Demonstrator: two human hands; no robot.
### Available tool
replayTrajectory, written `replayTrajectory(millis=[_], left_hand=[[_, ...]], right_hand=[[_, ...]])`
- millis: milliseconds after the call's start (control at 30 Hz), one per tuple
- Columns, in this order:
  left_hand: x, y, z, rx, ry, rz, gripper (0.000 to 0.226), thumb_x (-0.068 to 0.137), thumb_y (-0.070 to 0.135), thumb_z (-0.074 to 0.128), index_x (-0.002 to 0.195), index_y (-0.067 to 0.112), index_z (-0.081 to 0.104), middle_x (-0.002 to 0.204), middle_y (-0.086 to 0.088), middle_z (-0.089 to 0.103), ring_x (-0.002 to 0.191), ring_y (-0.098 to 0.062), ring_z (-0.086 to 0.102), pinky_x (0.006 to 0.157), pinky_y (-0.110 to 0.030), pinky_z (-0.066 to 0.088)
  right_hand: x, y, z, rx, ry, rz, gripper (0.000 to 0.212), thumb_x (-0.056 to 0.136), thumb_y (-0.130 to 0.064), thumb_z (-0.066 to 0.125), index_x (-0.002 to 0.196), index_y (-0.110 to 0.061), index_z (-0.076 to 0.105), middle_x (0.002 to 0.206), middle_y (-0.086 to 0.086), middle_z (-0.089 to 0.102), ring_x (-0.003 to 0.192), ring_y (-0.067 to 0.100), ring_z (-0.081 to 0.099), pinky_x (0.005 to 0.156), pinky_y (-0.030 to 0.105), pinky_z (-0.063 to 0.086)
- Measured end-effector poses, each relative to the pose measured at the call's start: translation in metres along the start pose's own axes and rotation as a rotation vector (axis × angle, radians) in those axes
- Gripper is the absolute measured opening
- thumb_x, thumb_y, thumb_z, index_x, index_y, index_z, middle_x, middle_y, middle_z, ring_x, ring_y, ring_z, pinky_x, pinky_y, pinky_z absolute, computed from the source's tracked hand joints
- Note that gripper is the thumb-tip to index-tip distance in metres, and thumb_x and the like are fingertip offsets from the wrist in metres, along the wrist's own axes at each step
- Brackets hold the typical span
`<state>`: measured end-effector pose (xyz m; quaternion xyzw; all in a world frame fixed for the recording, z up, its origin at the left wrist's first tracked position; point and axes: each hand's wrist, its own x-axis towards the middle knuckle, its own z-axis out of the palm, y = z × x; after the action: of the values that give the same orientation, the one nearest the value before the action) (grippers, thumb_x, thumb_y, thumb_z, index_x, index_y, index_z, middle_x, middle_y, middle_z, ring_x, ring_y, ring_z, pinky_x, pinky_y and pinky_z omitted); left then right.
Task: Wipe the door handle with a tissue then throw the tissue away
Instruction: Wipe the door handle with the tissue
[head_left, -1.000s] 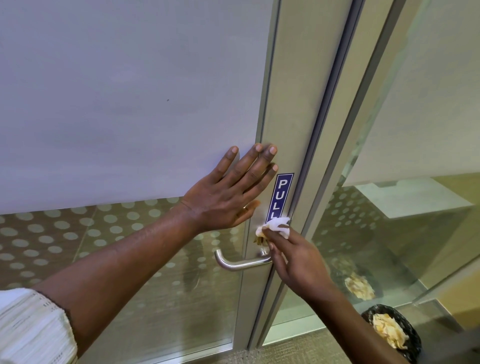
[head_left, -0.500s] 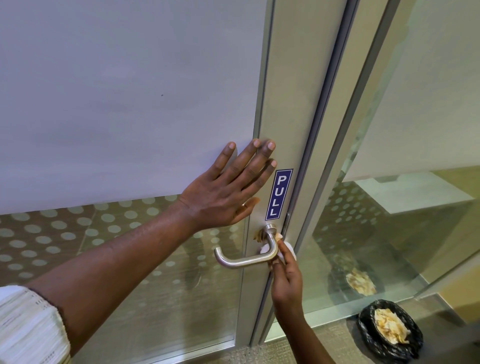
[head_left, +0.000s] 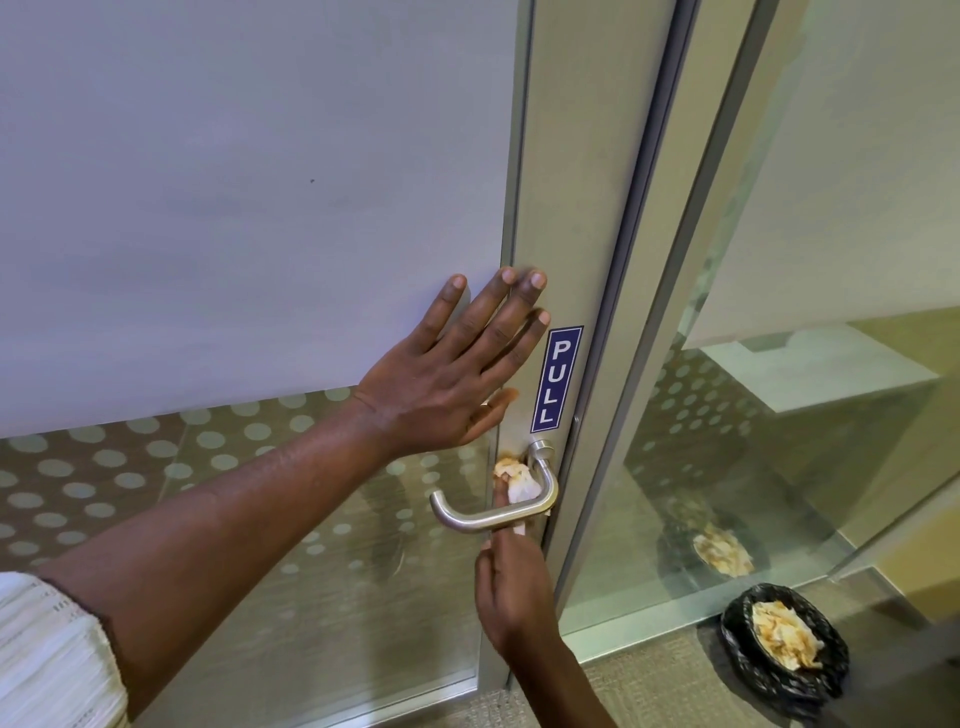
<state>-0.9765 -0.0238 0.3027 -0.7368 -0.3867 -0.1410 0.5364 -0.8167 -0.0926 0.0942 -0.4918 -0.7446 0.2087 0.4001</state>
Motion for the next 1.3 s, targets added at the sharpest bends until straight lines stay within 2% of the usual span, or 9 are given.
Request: replayTrajectory(millis=[67,167,300,433,600,767,1033,1167,1300], left_hand=[[0.0,0.0,0.0,0.0,0.0,-0.001,0.073,0.107,0.047,0.043,0.164,0.005,0.028,0.17,-0.023,0.023,0.157,-0.041,0.023,0.127,-0.056,0.008],[0.0,-0.001,0.0,-0.001,-0.008,0.006,0.072,0.107,0.047,0.042,0.164,0.005,0.028,0.169,-0.023,0.023,0.157,-0.041,0.023,0.126,-0.057,0.009],[0.0,-0.001,-0.001,-0.007,-0.012,0.01,0.072,0.108,0.047,0.041,0.164,0.004,0.028,0.169,-0.024,0.024,0.156,-0.041,0.024,0.126,-0.058,0.012],[0.0,-0.001,-0.001,-0.003,-0.019,0.015,0.072,0.108,0.048,0.04,0.164,0.004,0.027,0.169,-0.024,0.022,0.157,-0.042,0.022,0.126,-0.058,0.011],[0.0,-0.002,-0.001,0.003,-0.005,0.02,0.072,0.108,0.047,0.04,0.164,0.004,0.027,0.169,-0.025,0.023,0.156,-0.042,0.022,0.126,-0.057,0.008],[0.0,-0.002,0.0,0.0,-0.004,0.022,0.073,0.109,0.048,0.039,0.165,0.004,0.026,0.169,-0.024,0.022,0.157,-0.042,0.022,0.127,-0.057,0.006],[0.0,-0.002,-0.001,-0.005,-0.013,0.025,0.074,0.109,0.049,0.039,0.165,0.004,0.025,0.17,-0.024,0.02,0.157,-0.042,0.02,0.127,-0.056,0.006],[0.0,-0.002,-0.002,-0.013,-0.019,0.027,0.073,0.109,0.049,0.038,0.165,0.004,0.024,0.17,-0.024,0.02,0.157,-0.042,0.02,0.127,-0.056,0.004],[0.0,-0.002,-0.003,-0.024,-0.023,0.021,0.073,0.109,0.048,0.039,0.165,0.004,0.024,0.17,-0.024,0.02,0.157,-0.042,0.019,0.127,-0.057,0.005]], right_hand=[[0.011,-0.002,0.004,-0.123,-0.019,-0.051,0.065,0.094,-0.025,0.042,0.156,-0.013,0.029,0.148,0.015,0.05,0.137,0.029,0.042,0.113,0.045,0.04],[0.02,-0.006,0.008,-0.181,0.025,-0.065,0.077,0.093,-0.026,0.044,0.16,-0.016,0.008,0.158,0.016,0.036,0.147,0.031,0.028,0.119,0.043,0.03],[0.004,-0.001,0.017,-0.218,0.025,-0.026,0.069,0.088,-0.02,0.05,0.153,-0.009,0.028,0.135,0.019,0.06,0.129,0.034,0.046,0.11,0.046,0.038],[-0.007,0.001,0.018,-0.223,0.032,-0.029,0.07,0.084,-0.013,0.059,0.147,-0.009,0.031,0.123,0.016,0.066,0.123,0.024,0.039,0.101,0.053,0.05],[0.033,-0.013,0.014,-0.168,0.156,-0.116,0.066,0.097,-0.026,0.054,0.155,-0.007,0.028,0.157,0.02,0.036,0.152,0.032,0.017,0.124,0.043,0.016],[0.038,-0.025,0.021,-0.181,0.194,-0.077,0.076,0.094,-0.034,0.062,0.155,-0.008,0.025,0.16,0.022,0.03,0.151,0.041,0.018,0.122,0.045,0.017],[-0.009,0.012,0.025,-0.349,-0.047,0.032,0.044,0.093,-0.027,0.043,0.129,-0.008,0.058,0.128,0.012,0.064,0.131,0.03,0.051,0.125,0.038,-0.003],[-0.003,0.003,0.027,-0.345,-0.042,0.005,0.04,0.094,-0.028,0.047,0.128,-0.009,0.057,0.125,0.015,0.065,0.127,0.033,0.055,0.124,0.04,0.004],[0.031,-0.02,0.02,-0.249,0.188,-0.124,0.066,0.09,-0.023,0.066,0.147,-0.001,0.042,0.148,0.024,0.047,0.144,0.04,0.033,0.12,0.049,0.024]])
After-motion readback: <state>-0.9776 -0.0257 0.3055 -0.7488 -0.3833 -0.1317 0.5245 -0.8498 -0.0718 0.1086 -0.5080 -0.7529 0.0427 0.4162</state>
